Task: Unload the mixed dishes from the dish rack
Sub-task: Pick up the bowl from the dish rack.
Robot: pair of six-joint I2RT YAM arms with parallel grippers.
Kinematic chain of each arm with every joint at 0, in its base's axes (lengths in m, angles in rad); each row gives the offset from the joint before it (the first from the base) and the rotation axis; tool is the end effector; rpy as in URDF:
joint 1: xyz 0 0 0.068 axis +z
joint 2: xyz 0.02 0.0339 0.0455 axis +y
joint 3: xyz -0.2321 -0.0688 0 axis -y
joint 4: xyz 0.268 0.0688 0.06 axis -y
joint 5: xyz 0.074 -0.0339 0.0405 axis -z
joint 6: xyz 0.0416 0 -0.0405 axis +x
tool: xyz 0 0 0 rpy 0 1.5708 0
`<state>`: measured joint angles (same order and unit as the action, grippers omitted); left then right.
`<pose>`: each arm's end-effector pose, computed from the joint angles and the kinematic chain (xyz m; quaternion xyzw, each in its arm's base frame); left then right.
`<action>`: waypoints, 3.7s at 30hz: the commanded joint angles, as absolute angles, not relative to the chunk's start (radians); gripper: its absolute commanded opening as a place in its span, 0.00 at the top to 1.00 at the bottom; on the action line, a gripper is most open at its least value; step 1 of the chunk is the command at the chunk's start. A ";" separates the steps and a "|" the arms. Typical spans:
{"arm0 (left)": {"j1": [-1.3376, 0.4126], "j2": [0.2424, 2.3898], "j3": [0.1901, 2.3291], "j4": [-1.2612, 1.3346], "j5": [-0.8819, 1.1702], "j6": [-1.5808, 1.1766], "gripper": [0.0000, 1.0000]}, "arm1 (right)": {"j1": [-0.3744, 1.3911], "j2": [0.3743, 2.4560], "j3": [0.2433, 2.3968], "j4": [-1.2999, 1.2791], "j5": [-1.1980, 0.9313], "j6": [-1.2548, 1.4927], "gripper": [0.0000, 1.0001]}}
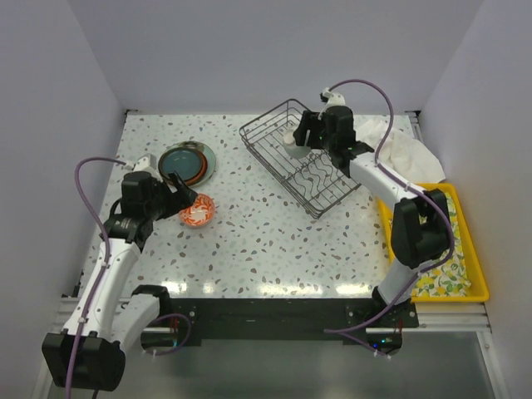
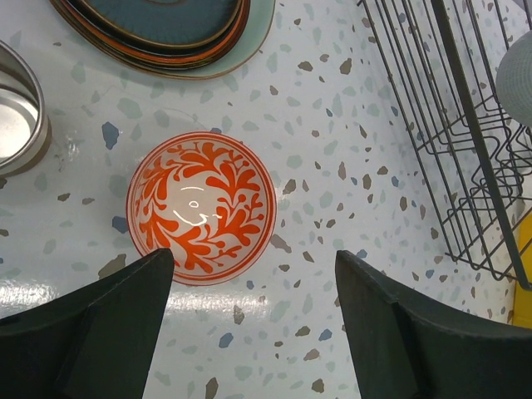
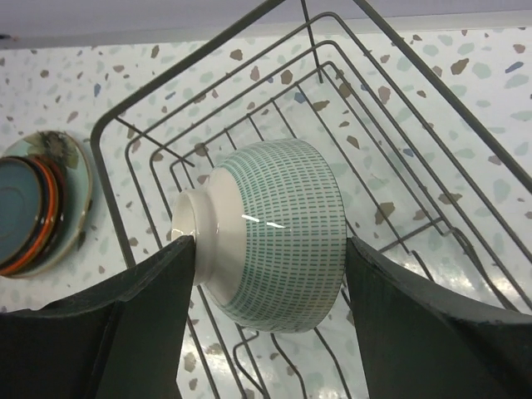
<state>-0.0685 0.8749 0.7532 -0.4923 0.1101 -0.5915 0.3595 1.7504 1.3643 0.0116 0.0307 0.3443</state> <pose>0.2379 -0.0209 0.2522 -0.2047 0.8628 -0.1952 0.4190 0.4122 0.1536 0.2542 0.0024 0.8263 0.1822 0.5329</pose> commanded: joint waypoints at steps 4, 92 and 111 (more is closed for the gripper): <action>-0.074 0.946 0.764 -0.390 0.163 -0.591 0.16 | 0.422 1.583 1.364 0.003 0.092 0.030 0.94; -0.324 1.628 1.163 -0.676 0.472 -0.506 0.45 | 1.374 2.051 0.818 1.623 0.934 -1.586 0.96; -0.348 1.628 1.218 -0.673 0.474 -0.518 1.00 | 1.382 2.036 0.813 1.621 0.945 -1.594 0.54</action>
<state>-0.3485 1.6608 1.1496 -0.6594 0.4316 -0.5102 1.3891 2.0708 0.7967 1.2007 0.9077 -1.5806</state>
